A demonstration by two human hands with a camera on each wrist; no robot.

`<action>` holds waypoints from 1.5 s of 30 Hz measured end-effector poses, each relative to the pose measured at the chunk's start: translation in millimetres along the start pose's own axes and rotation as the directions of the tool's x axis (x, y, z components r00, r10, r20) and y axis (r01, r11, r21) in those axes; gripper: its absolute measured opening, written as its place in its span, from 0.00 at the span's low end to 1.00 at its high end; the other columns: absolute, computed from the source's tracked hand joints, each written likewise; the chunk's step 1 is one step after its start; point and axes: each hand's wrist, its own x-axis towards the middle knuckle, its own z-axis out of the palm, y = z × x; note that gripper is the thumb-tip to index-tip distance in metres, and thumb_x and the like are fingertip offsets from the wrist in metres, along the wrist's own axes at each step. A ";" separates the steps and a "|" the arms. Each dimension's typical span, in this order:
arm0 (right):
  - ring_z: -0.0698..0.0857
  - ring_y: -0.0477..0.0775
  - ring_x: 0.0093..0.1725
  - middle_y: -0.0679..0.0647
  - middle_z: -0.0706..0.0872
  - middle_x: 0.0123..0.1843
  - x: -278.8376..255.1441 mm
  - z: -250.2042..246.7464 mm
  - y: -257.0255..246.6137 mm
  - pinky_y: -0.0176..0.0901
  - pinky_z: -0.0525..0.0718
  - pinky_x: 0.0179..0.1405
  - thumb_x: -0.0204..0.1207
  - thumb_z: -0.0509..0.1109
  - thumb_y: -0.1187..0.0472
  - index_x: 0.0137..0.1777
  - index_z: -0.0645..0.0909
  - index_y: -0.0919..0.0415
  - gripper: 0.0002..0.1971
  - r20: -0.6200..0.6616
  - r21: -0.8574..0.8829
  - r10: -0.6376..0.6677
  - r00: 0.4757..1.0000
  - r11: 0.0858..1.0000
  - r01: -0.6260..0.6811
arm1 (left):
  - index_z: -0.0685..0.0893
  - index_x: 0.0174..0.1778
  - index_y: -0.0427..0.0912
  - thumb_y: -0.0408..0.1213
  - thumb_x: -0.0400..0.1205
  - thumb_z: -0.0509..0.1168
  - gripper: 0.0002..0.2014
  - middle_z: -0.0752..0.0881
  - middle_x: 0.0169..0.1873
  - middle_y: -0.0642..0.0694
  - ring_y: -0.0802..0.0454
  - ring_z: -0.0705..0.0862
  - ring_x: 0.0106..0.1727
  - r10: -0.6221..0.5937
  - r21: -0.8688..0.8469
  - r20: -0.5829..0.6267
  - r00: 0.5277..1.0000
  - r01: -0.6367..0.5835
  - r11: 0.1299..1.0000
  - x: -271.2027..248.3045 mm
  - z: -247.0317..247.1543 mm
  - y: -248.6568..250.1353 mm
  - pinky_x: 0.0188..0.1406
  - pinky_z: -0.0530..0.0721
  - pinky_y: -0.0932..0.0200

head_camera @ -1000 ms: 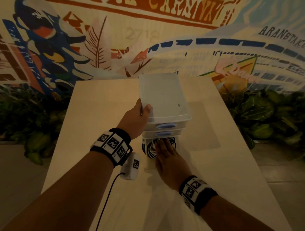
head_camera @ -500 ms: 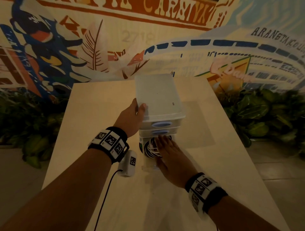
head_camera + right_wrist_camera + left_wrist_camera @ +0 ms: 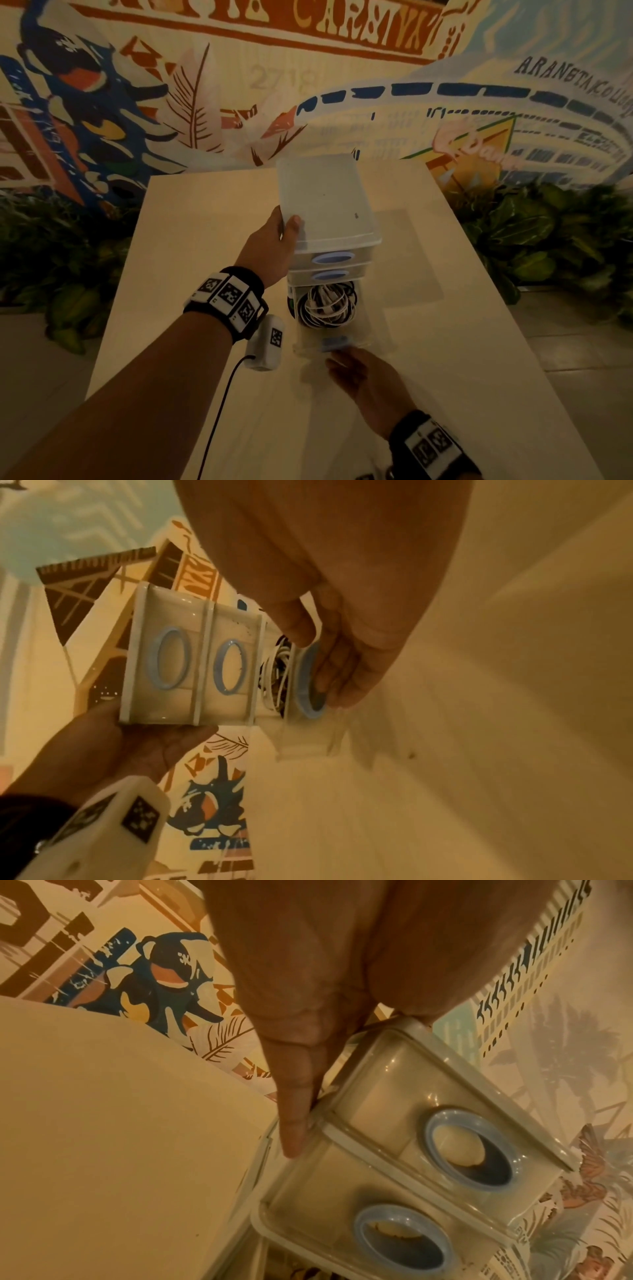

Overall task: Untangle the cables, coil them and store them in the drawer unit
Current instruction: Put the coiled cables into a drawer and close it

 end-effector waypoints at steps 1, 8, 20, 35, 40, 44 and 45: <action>0.88 0.69 0.55 0.69 0.92 0.53 0.7 6.1 1.9 0.59 0.86 0.61 0.87 0.64 0.67 0.58 0.86 0.72 0.11 0.001 0.063 -0.002 1.000 0.998 0.002 | 0.69 0.78 0.56 0.59 0.90 0.50 0.22 0.84 0.62 0.48 0.40 0.86 0.59 -0.003 0.001 0.000 1.000 0.003 1.000 0.4 0.2 -0.3 0.54 0.89 0.35; 0.86 0.70 0.64 0.73 0.87 0.65 10.7 26.1 17.6 0.58 0.84 0.65 0.87 0.63 0.69 0.70 0.81 0.73 0.15 -0.048 0.396 -0.031 0.998 0.917 0.048 | 0.71 0.77 0.55 0.58 0.90 0.50 0.22 0.83 0.61 0.52 0.43 0.85 0.62 -0.018 -0.039 -0.008 1.000 0.018 0.999 -0.7 0.3 0.4 0.59 0.88 0.37; 0.89 0.66 0.57 0.71 0.88 0.64 33.4 46.5 9.0 0.55 0.85 0.63 0.87 0.61 0.68 0.71 0.81 0.72 0.16 -0.041 0.459 -0.064 0.997 0.885 0.076 | 0.72 0.76 0.56 0.59 0.90 0.50 0.22 0.83 0.62 0.51 0.42 0.84 0.63 -0.027 -0.070 -0.029 0.999 0.025 0.997 -0.6 4.1 -1.3 0.59 0.87 0.35; 0.92 0.59 0.50 0.53 0.95 0.45 25.6 14.7 -25.5 0.50 0.89 0.57 0.82 0.70 0.56 0.43 0.91 0.55 0.09 -0.022 -0.815 -0.484 0.875 0.515 0.264 | 0.71 0.77 0.58 0.58 0.90 0.53 0.20 0.85 0.63 0.49 0.41 0.89 0.54 -0.034 -0.059 -0.001 0.999 0.034 0.998 6.9 0.2 -4.1 0.45 0.93 0.39; 0.78 0.40 0.70 0.43 0.82 0.70 17.6 25.1 -38.2 0.21 0.66 0.71 0.86 0.65 0.58 0.75 0.79 0.54 0.19 0.658 -0.734 -0.534 0.530 -0.298 0.610 | 0.71 0.75 0.60 0.64 0.87 0.50 0.23 0.86 0.61 0.50 0.42 0.87 0.59 -0.020 -0.042 -0.023 1.000 0.019 0.999 8.3 3.6 -9.1 0.55 0.90 0.36; 0.53 0.58 0.90 0.57 0.57 0.90 46.2 31.8 -34.2 0.52 0.58 0.89 0.90 0.53 0.52 0.90 0.55 0.61 0.30 0.749 -0.612 -0.211 0.628 -0.583 0.535 | 0.70 0.77 0.59 0.63 0.88 0.50 0.23 0.83 0.61 0.52 0.42 0.85 0.62 -0.026 -0.041 -0.021 0.999 0.025 0.999 6.8 4.0 -8.0 0.58 0.88 0.35; 0.47 0.58 0.91 0.57 0.50 0.92 48.8 30.2 -32.8 0.53 0.52 0.90 0.90 0.47 0.49 0.90 0.48 0.61 0.32 0.735 -0.604 -0.178 0.654 -0.610 0.514 | 0.70 0.77 0.59 0.63 0.88 0.50 0.23 0.83 0.61 0.53 0.42 0.85 0.62 -0.027 -0.036 -0.020 0.999 0.027 0.999 6.6 3.6 -7.6 0.58 0.88 0.36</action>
